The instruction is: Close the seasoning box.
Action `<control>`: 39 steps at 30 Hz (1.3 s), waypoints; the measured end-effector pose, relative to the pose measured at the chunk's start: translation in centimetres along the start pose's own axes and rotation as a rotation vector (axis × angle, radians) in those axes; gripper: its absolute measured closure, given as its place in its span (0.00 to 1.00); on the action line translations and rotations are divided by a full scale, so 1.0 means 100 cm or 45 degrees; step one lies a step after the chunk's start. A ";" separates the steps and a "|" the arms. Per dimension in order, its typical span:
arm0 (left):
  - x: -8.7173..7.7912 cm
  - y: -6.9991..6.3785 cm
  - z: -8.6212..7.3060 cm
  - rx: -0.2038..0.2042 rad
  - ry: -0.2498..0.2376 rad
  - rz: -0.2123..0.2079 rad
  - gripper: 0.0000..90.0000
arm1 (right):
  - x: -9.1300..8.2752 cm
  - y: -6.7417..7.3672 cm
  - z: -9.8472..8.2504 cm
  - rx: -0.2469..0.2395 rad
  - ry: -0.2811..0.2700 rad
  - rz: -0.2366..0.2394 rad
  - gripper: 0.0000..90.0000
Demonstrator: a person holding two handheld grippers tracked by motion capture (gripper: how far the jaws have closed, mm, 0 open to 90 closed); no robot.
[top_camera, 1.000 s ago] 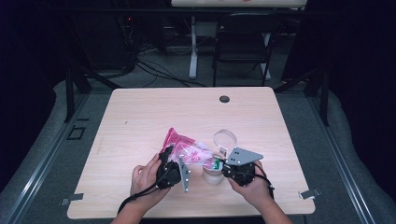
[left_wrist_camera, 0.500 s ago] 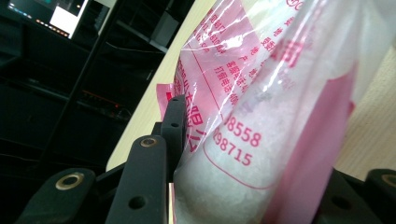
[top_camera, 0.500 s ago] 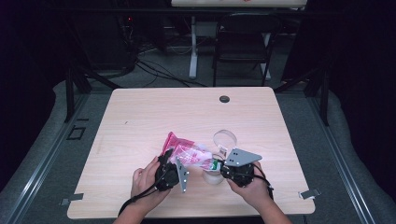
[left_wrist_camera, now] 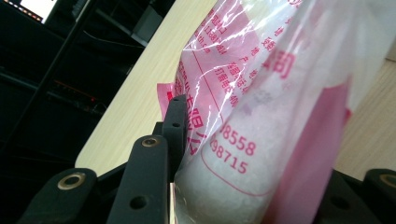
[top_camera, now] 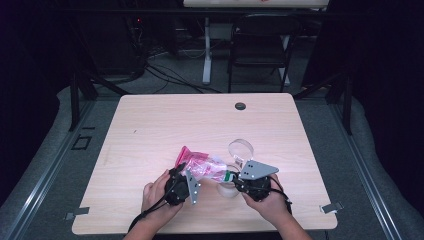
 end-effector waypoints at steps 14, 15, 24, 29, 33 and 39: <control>0.009 -0.003 -0.007 -0.107 0.000 -0.119 0.76 | 0.001 0.003 0.002 -0.017 -0.004 0.011 0.99; 0.010 -0.003 -0.008 -0.115 -0.003 -0.128 0.77 | 0.001 0.004 0.002 -0.018 -0.004 0.009 0.99; 0.021 -0.008 -0.015 -0.225 -0.009 -0.260 0.78 | 0.001 0.006 0.004 -0.022 -0.016 0.031 0.93; 0.026 -0.012 -0.018 -0.303 -0.016 -0.360 0.79 | 0.001 0.007 0.006 -0.019 -0.039 0.046 0.82; 0.029 -0.009 -0.022 -0.356 -0.030 -0.408 0.80 | 0.000 0.007 0.009 -0.001 -0.071 0.056 0.74; 0.029 -0.003 -0.027 -0.461 -0.055 -0.471 0.80 | -0.007 0.004 0.014 0.026 -0.120 0.076 0.66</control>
Point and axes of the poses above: each handheld gripper's, and its own axes: x roughly forward along the jaws, z roughly out of its top, y roughly to its left, the point moved 3 cm from there along x, roughly forward along the jaws, and after that the axes turned 4 degrees about -z, right-handed, at the moved point
